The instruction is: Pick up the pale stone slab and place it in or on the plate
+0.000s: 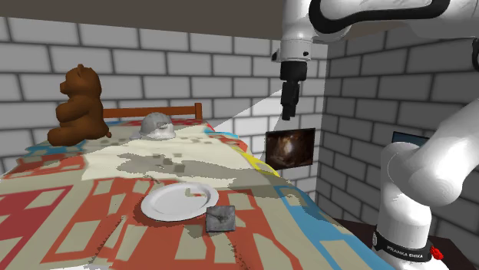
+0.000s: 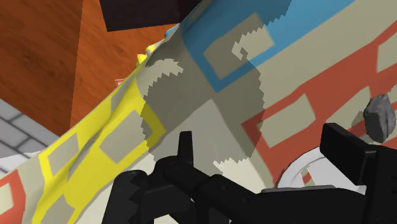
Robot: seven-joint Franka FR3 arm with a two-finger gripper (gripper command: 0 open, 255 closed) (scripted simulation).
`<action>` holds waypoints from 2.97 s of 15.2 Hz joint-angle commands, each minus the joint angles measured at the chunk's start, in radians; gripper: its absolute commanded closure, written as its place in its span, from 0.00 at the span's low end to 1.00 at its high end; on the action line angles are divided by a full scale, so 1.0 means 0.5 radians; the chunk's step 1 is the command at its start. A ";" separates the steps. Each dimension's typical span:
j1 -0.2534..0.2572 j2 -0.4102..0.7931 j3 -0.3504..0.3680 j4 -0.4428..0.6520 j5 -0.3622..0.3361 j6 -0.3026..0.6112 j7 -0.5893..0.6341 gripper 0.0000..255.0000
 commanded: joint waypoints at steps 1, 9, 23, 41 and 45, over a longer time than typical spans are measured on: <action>0.000 0.000 0.000 0.000 0.000 0.000 0.000 0.00; 0.136 0.195 0.262 -0.153 0.123 0.414 0.190 0.00; 0.287 0.866 0.740 -0.066 0.108 1.104 0.574 0.00; 0.288 1.271 0.897 -0.032 -0.088 1.475 0.794 0.00; 0.288 1.271 0.897 -0.032 -0.088 1.475 0.794 1.00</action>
